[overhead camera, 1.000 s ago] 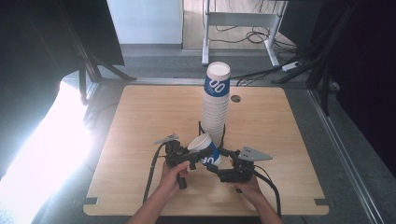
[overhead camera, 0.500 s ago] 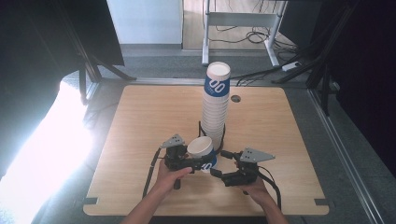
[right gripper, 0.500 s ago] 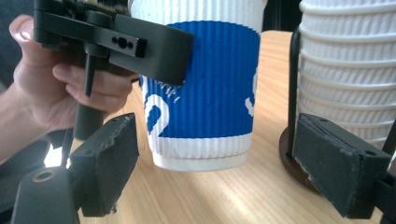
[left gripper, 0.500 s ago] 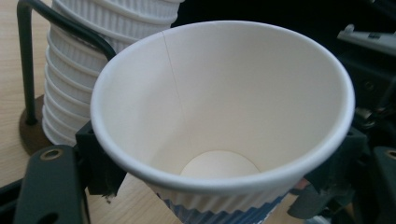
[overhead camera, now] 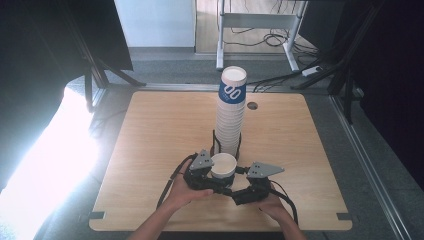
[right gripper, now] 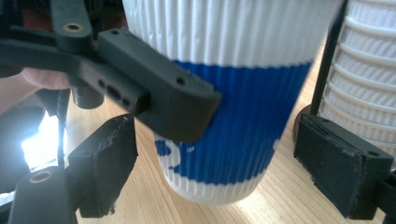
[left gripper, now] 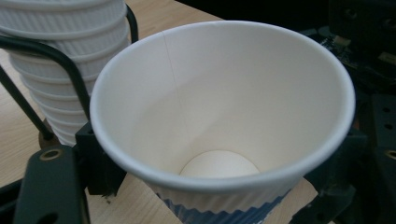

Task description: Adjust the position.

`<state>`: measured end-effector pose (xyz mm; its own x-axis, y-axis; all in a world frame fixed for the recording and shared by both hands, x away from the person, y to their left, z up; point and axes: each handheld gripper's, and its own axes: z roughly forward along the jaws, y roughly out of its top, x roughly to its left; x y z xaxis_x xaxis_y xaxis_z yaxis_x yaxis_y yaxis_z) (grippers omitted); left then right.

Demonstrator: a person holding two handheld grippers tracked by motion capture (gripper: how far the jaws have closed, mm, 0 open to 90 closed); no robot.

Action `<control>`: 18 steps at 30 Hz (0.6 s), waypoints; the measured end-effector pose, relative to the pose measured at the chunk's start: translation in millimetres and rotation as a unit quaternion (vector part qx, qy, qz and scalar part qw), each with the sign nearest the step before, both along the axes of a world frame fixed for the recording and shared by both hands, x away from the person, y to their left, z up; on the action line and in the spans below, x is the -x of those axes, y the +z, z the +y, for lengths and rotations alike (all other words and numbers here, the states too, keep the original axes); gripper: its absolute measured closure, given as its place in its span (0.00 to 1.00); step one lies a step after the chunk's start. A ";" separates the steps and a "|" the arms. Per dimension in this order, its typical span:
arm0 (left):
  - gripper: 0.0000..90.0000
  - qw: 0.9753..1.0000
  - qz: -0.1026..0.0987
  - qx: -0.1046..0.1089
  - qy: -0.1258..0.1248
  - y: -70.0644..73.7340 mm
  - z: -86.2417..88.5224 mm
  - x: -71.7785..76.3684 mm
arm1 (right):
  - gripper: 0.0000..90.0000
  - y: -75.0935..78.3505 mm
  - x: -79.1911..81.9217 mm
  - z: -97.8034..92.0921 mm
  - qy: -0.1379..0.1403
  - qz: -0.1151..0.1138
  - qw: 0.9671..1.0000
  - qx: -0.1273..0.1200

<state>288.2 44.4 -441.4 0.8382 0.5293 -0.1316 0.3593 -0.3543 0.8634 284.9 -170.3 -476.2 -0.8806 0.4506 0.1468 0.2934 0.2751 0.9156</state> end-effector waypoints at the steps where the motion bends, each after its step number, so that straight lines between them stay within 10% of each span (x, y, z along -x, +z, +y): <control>1: 0.23 1.000 -0.002 -0.003 -0.002 -0.3 -0.7 0.4 | 0.15 -0.3 0.1 1.0 0.001 -0.001 1.000 0.001; 18: 0.11 1.000 0.007 0.015 0.000 -1.0 2.9 -1.5 | 0.29 -1.7 1.8 3.9 -0.005 -0.031 0.999 0.010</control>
